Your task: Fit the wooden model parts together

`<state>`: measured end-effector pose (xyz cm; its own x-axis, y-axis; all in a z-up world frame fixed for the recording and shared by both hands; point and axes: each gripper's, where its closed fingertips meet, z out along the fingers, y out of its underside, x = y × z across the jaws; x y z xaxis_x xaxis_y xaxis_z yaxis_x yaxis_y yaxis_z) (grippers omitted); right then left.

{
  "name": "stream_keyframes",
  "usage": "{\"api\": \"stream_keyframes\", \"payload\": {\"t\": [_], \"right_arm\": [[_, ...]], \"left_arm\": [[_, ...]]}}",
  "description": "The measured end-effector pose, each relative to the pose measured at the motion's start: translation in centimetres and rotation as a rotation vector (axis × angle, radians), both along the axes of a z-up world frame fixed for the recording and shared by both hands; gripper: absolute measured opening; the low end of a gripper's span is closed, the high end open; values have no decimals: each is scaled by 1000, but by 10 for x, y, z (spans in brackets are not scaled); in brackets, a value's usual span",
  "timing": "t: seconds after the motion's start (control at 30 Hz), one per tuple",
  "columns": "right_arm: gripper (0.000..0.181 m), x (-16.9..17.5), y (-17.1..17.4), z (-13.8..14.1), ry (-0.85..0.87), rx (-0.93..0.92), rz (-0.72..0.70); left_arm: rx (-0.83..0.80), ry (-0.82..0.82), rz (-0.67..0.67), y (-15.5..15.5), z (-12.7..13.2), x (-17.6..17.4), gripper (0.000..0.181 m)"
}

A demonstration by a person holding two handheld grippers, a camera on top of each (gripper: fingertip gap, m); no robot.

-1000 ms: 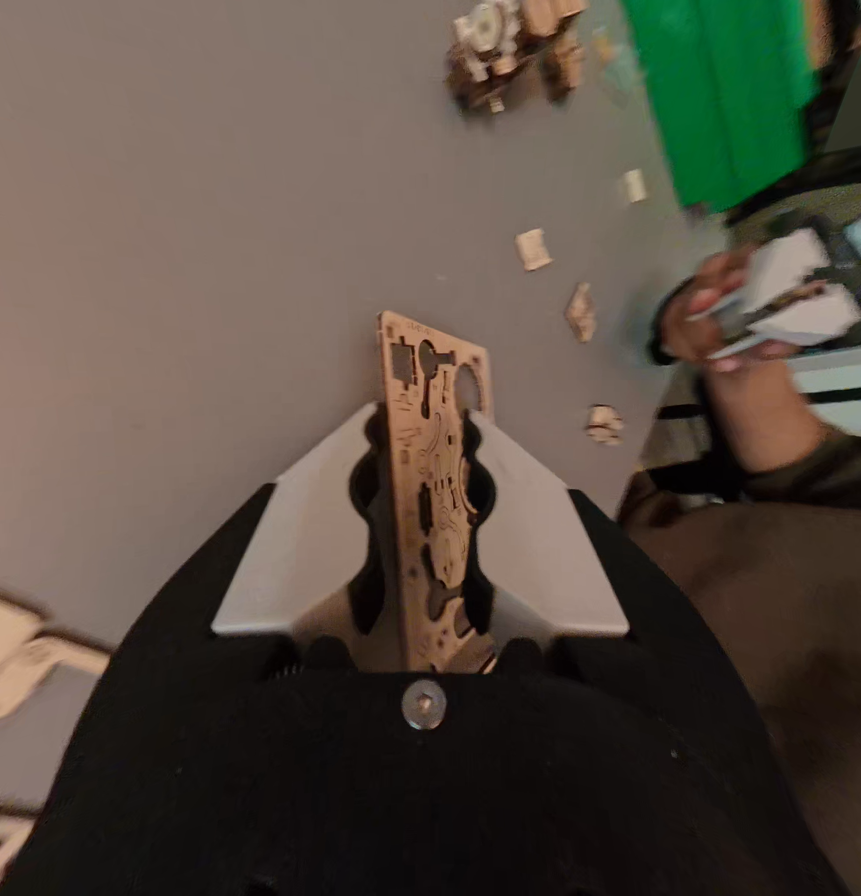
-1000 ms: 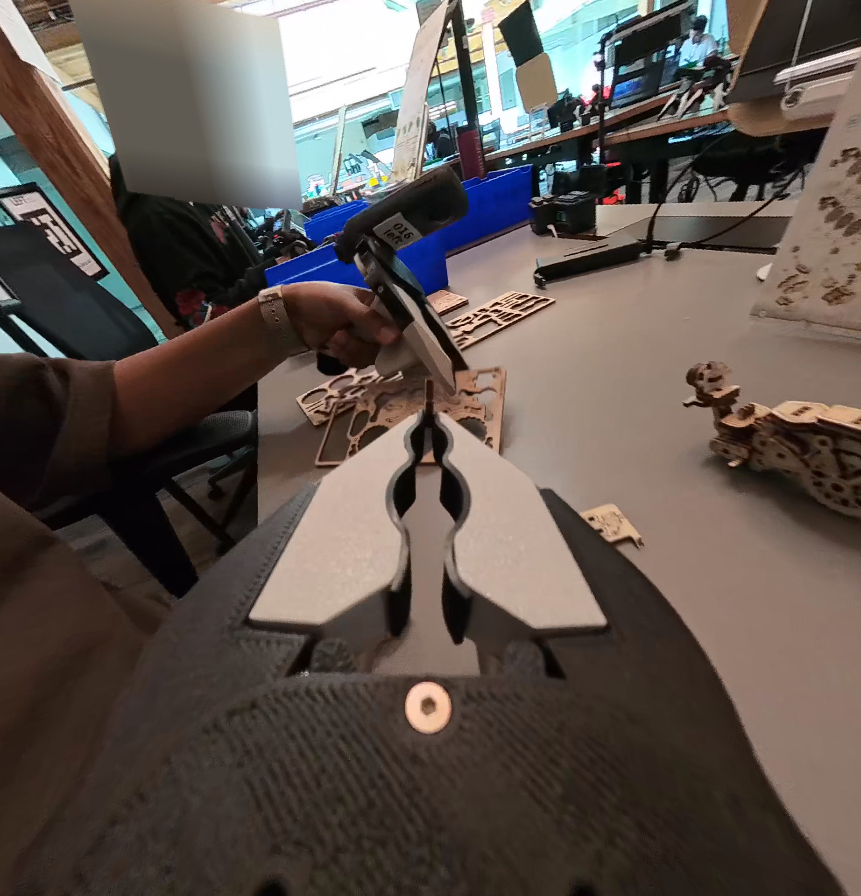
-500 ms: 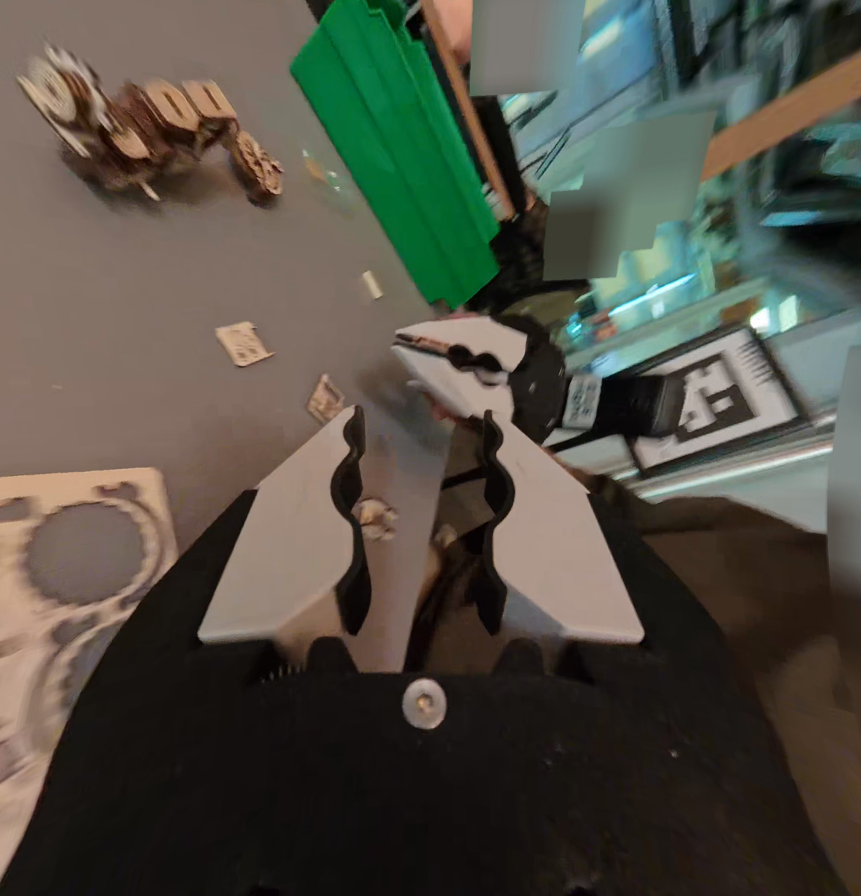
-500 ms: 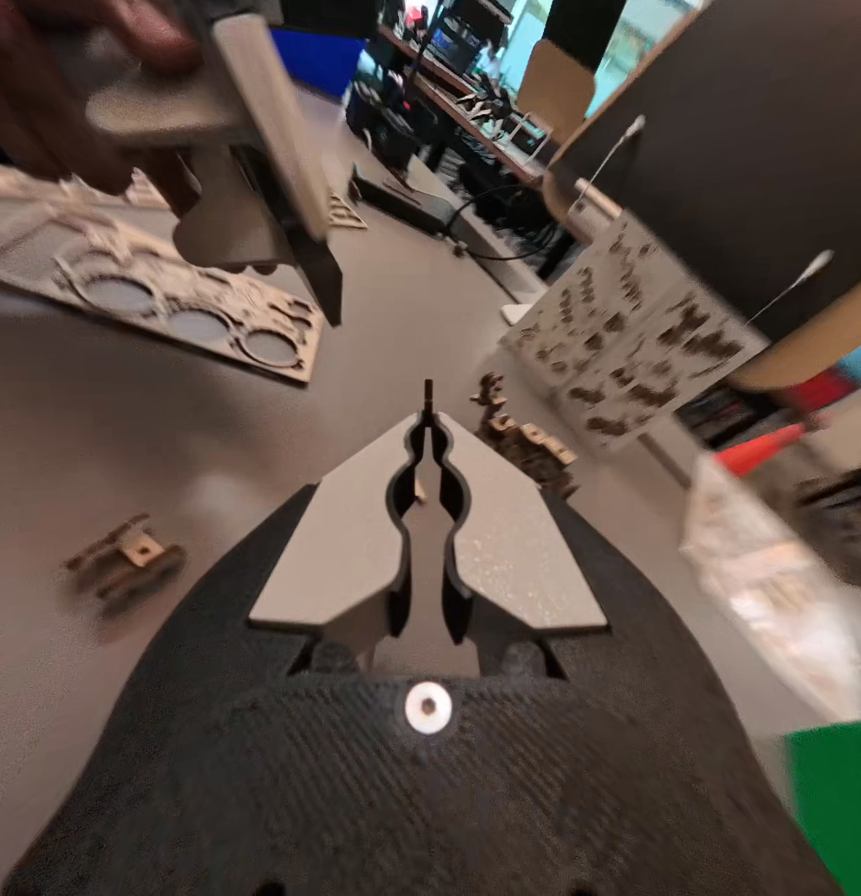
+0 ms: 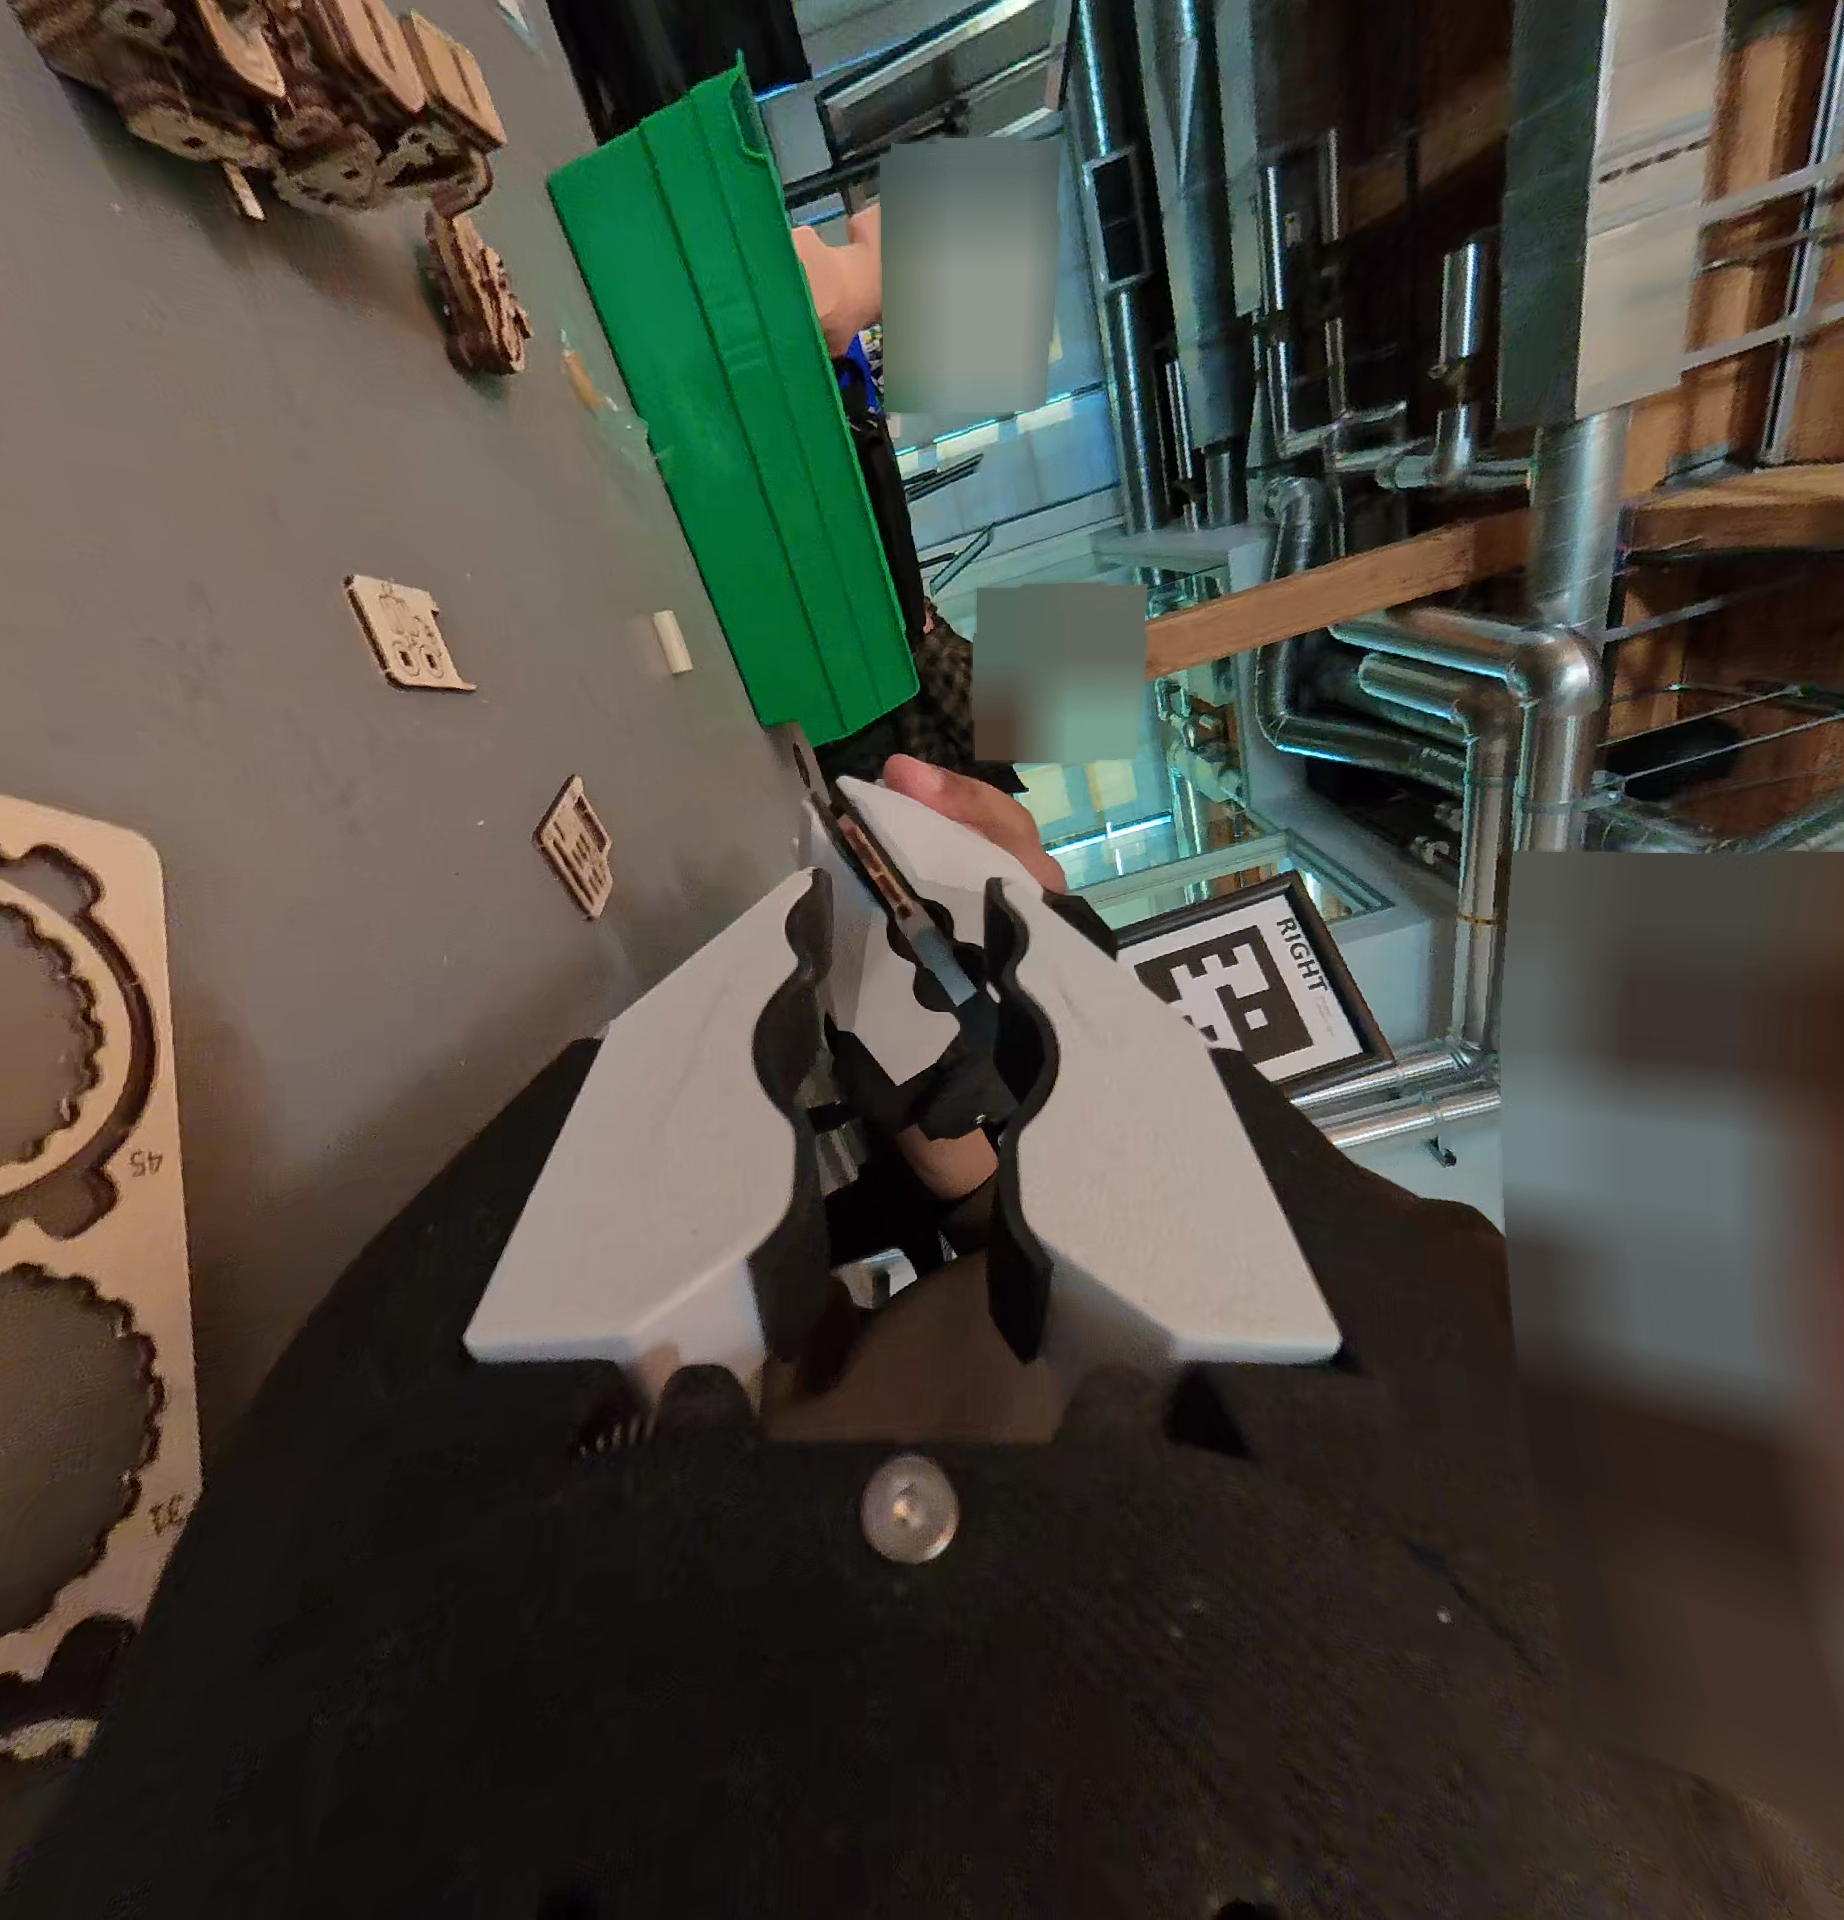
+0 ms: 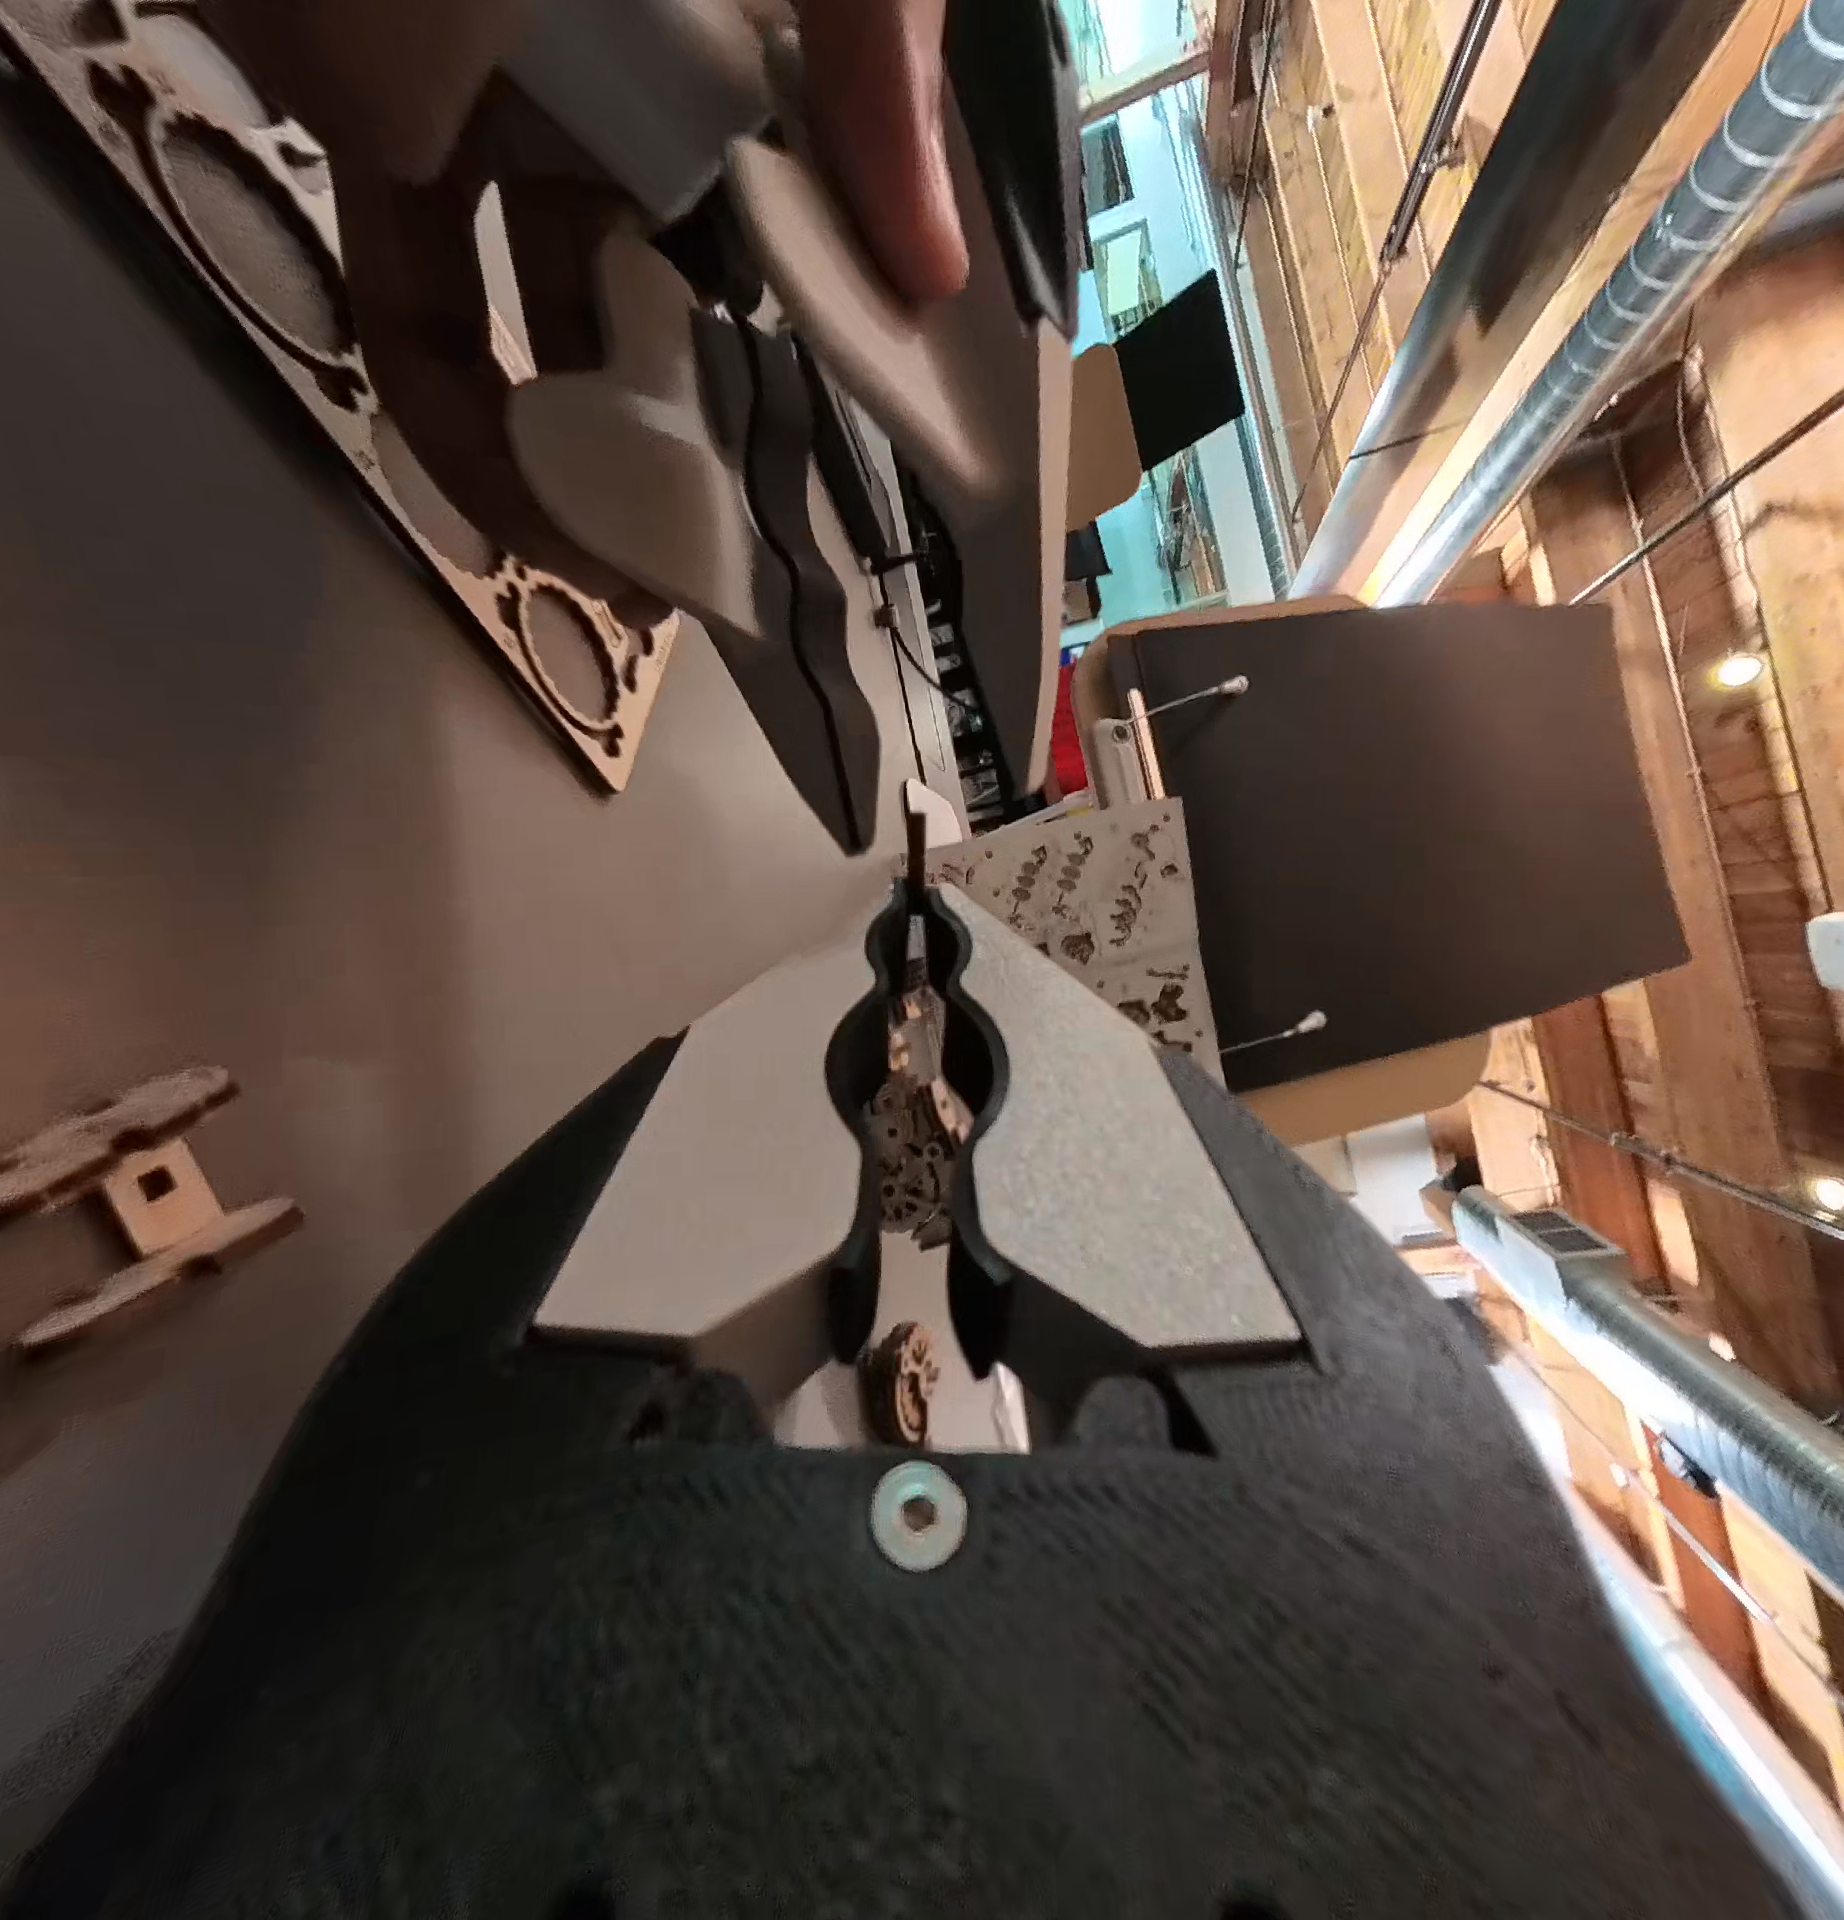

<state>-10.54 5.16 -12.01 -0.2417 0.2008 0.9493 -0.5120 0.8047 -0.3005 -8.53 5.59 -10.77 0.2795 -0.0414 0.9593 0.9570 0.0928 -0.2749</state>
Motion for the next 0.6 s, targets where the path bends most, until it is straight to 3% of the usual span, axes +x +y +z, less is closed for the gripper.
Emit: {"api": "stream_keyframes", "payload": {"t": [0.1,0.27,0.43,0.6], "right_arm": [[0,4,-8,0,35,29,19],[8,3,-11,3,2,-56,42],[41,-8,4,-1,-277,-278,-42],[39,0,3,7,-585,-614,-6]], "left_arm": [[-9,-12,23,-3,-4,0,9],[-23,26,48,-10,-4,-1,1],[23,77,174,-26,6,-17,0],[60,171,244,-27,15,-13,0]]}}
